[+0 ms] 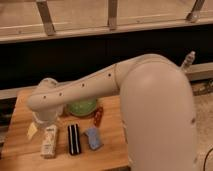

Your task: Place the bottle in the ceramic bowl

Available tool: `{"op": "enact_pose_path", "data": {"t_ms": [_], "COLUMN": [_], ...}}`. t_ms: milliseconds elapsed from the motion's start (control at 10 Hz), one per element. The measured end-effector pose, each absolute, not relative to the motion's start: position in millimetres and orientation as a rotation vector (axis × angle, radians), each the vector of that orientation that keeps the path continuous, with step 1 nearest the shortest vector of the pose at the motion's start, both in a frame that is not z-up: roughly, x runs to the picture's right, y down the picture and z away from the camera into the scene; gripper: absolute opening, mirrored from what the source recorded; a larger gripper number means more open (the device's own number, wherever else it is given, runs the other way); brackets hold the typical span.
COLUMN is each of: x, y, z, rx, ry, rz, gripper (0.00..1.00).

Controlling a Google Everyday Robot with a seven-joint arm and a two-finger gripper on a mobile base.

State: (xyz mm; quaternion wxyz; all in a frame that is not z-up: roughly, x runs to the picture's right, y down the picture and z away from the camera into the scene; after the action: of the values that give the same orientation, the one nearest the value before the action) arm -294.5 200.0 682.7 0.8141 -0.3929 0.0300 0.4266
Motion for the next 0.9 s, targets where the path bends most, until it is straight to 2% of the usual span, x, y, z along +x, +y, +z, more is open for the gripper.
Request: {"op": "enact_pose_path", "data": {"t_ms": [500,600,900], "x": [-308.7,-306.0,-301.9], "y": [200.0,209.3,221.0], "z": [740.5,775.9,798.0], "rx": [-0.815,-0.818,-0.827], "ry": [0.139,0.211,0.275], "rz": [0.938,0.958,0.969], "gripper": [0.80,0.80,0.80]}}
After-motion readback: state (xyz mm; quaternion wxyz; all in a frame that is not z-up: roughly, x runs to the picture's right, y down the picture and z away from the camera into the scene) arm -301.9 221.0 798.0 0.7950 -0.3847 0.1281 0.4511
